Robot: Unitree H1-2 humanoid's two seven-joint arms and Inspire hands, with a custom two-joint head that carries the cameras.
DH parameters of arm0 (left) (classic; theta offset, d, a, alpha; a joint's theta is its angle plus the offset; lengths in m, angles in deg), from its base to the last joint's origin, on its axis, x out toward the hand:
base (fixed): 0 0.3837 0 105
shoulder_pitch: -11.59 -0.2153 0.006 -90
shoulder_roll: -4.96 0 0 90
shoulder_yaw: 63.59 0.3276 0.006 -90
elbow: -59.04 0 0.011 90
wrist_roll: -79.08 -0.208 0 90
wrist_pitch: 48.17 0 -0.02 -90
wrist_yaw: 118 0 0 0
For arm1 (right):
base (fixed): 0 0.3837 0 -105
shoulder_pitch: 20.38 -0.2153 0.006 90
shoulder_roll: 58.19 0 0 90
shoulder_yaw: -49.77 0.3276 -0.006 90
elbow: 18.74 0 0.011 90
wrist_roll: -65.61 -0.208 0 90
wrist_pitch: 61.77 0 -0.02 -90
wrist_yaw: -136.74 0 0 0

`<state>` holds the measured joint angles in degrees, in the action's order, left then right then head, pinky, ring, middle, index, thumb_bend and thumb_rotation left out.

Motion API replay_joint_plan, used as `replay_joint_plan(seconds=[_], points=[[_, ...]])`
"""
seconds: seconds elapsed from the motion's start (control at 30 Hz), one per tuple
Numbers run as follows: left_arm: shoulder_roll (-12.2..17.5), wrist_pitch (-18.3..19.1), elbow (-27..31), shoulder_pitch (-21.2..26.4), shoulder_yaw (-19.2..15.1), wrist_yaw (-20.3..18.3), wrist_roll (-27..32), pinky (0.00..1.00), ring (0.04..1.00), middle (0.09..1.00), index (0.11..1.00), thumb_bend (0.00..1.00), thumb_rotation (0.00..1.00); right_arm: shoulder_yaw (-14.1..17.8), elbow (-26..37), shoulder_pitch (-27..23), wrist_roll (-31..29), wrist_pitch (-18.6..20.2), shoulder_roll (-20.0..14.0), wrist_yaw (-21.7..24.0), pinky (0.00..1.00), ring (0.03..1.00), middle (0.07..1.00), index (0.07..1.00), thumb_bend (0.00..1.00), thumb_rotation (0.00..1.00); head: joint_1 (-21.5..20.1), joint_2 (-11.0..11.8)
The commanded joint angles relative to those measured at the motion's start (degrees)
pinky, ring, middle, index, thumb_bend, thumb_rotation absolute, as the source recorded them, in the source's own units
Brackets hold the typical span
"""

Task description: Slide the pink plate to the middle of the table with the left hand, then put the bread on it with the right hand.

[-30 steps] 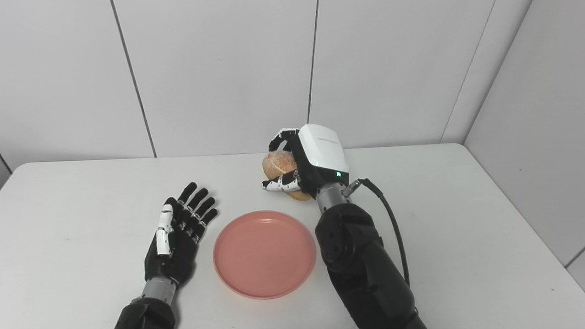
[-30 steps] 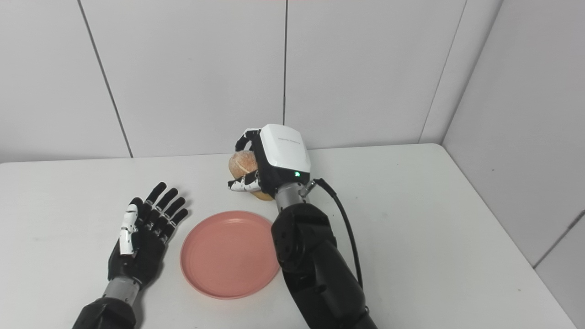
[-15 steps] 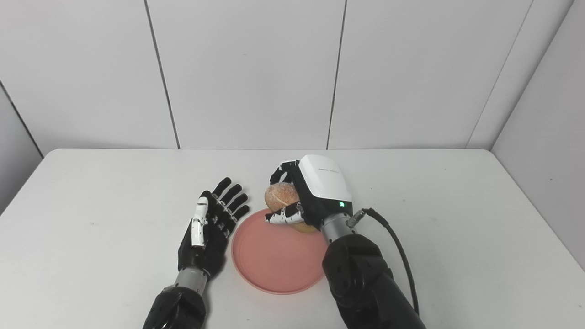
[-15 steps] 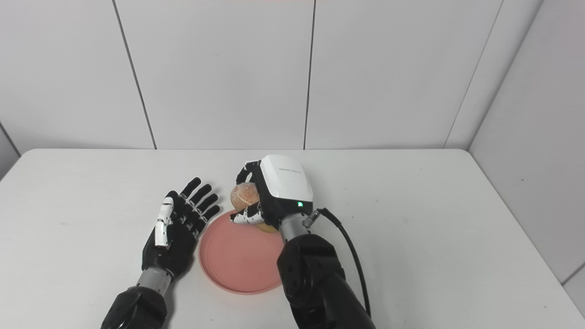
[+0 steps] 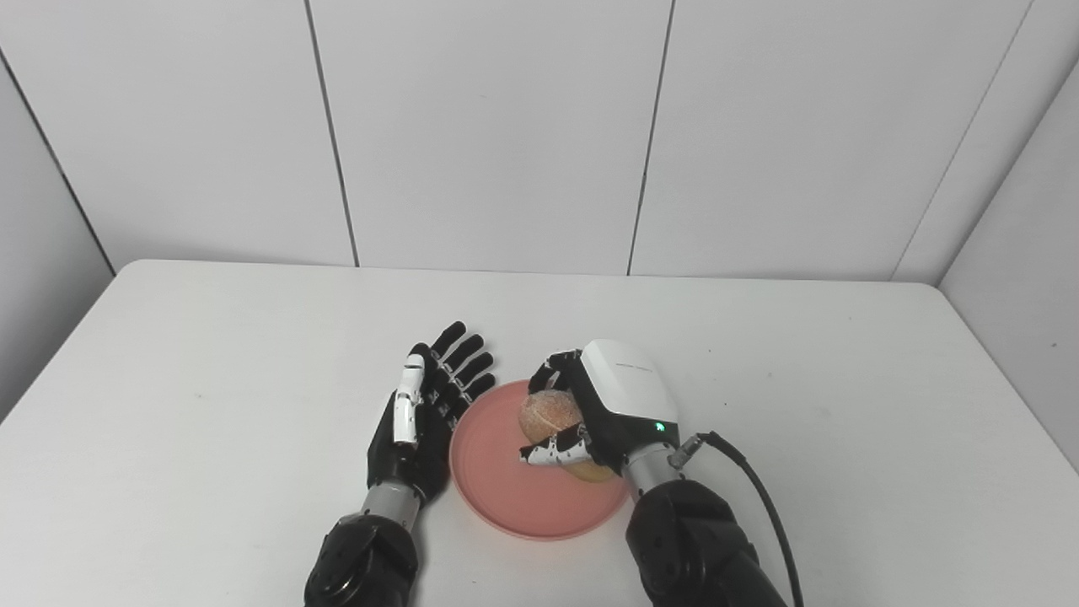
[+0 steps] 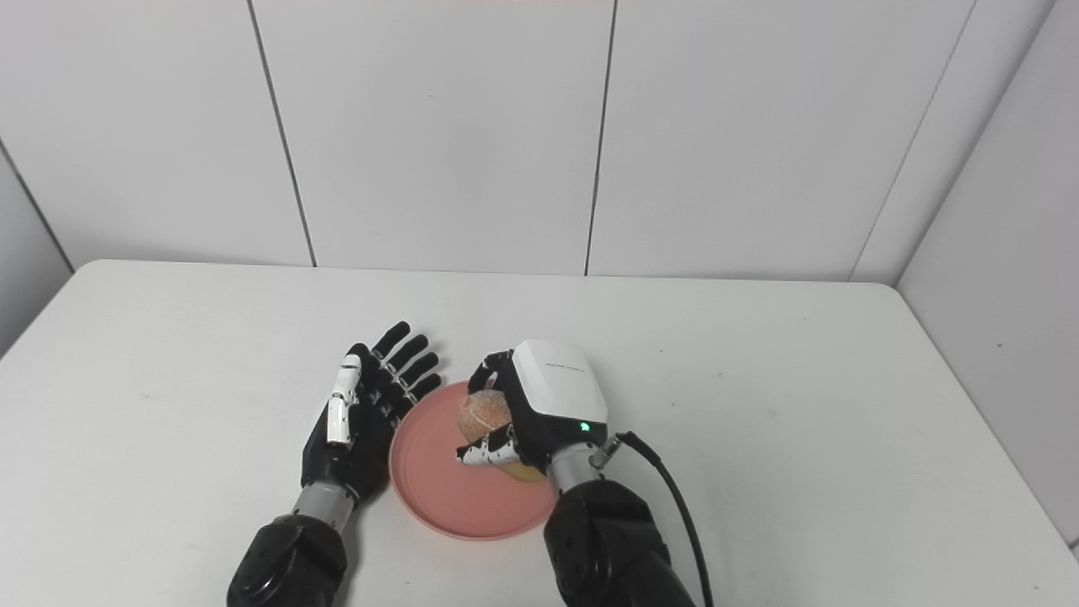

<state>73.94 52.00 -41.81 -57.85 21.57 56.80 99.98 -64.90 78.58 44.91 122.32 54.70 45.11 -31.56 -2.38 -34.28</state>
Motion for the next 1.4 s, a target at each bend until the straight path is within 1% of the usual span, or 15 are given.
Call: replay_joint_plan(seconds=[0.0,0.13,0.27,0.37,0.53,0.63,0.8,0.93,1.17,1.2,1.23,1.3,1.33,1.37], points=[[-0.5,3.3,-1.2,-1.5,0.3,1.6,-1.1,0.83,0.828,0.836,0.823,0.34,1.0,0.4,2.2,-1.2,-0.1,-2.0,-0.5,-0.8,0.21,0.281,0.475,0.487,0.53,0.0,0.1,-0.2],[-0.6,3.1,-1.3,-1.5,0.5,1.3,-0.9,0.84,0.835,0.843,0.826,0.34,1.0,0.3,1.6,-0.9,-0.3,-1.8,-0.9,-0.8,0.23,0.312,0.477,0.488,0.53,0.0,0.5,-0.4],[-0.7,3.2,-1.3,-1.4,0.7,1.5,-1.2,0.84,0.836,0.845,0.827,0.34,1.0,0.1,1.2,-0.4,-0.8,-2.2,-1.0,-1.2,0.23,0.32,0.478,0.487,0.53,0.0,1.4,-0.4],[-1.0,3.3,-1.2,-1.4,0.9,2.0,-1.7,0.83,0.829,0.836,0.82,0.34,1.0,-0.2,1.0,-0.2,-0.8,-2.5,-1.0,-1.2,0.21,0.291,0.476,0.487,0.53,0.0,1.8,-0.4],[-1.5,3.1,-1.1,-1.5,1.1,2.1,-2.2,0.81,0.824,0.832,0.819,0.34,1.0,-0.7,0.1,-0.2,-1.1,-3.2,-1.1,-1.3,0.21,0.296,0.476,0.487,0.53,0.0,2.3,-0.3],[-1.6,3.0,-1.1,-1.5,1.1,1.8,-2.3,0.81,0.828,0.837,0.826,0.34,1.0,-1.1,-0.3,-0.2,-1.4,-3.4,-1.1,-1.2,0.19,0.272,0.474,0.488,0.53,0.0,2.6,-0.2],[-2.0,2.7,-1.4,-1.4,1.2,1.9,-2.7,0.8,0.826,0.834,0.825,0.33,1.0,-1.9,-2.6,-0.9,-1.5,-4.0,-1.1,-1.6,0.18,0.258,0.473,0.487,0.53,0.0,3.3,-0.1],[-2.2,2.4,-1.6,-1.4,1.2,1.9,-2.9,0.79,0.829,0.836,0.824,0.32,1.0,-2.5,-4.6,-1.5,-1.7,-4.6,-1.0,-1.9,0.15,0.227,0.471,0.487,0.53,0.0,3.7,0.0],[-2.6,2.1,-1.9,-1.2,1.3,2.4,-3.4,0.78,0.824,0.831,0.817,0.32,1.0,-2.6,-7.2,-2.0,-2.5,-5.9,-1.2,-2.8,0.13,0.195,0.47,0.488,0.53,0.0,4.2,0.1],[-2.6,2.1,-2.0,-1.2,1.3,2.4,-3.2,0.78,0.825,0.832,0.818,0.32,1.0,-2.7,-7.2,-2.1,-2.3,-5.6,-1.3,-2.5,0.12,0.19,0.377,0.489,0.52,0.06,4.2,0.1],[-2.6,2.0,-2.1,-1.2,1.2,2.4,-3.1,0.78,0.825,0.832,0.819,0.32,1.0,-2.8,-7.2,-2.1,-2.2,-5.4,-1.4,-2.2,0.12,0.19,0.322,0.49,0.52,0.1,4.2,0.2],[-2.7,2.2,-2.0,-1.2,1.1,2.5,-2.9,0.78,0.824,0.832,0.821,0.32,1.0,-2.9,-7.2,-2.1,-2.1,-5.1,-1.6,-1.7,0.12,0.191,0.295,0.491,0.52,0.12,4.2,0.2],[-2.7,2.3,-1.9,-1.2,1.1,2.5,-2.8,0.78,0.823,0.831,0.82,0.32,1.0,-3.1,-7.1,-2.2,-2.0,-4.9,-1.8,-1.0,0.12,0.196,0.299,0.492,0.52,0.13,4.2,0.2],[-2.7,2.4,-1.9,-1.3,1.1,2.4,-2.9,0.79,0.824,0.832,0.822,0.32,1.0,-3.5,-6.9,-2.3,-1.5,-4.5,-2.2,-0.1,0.14,0.224,0.336,0.493,0.51,0.13,4.2,0.2]])
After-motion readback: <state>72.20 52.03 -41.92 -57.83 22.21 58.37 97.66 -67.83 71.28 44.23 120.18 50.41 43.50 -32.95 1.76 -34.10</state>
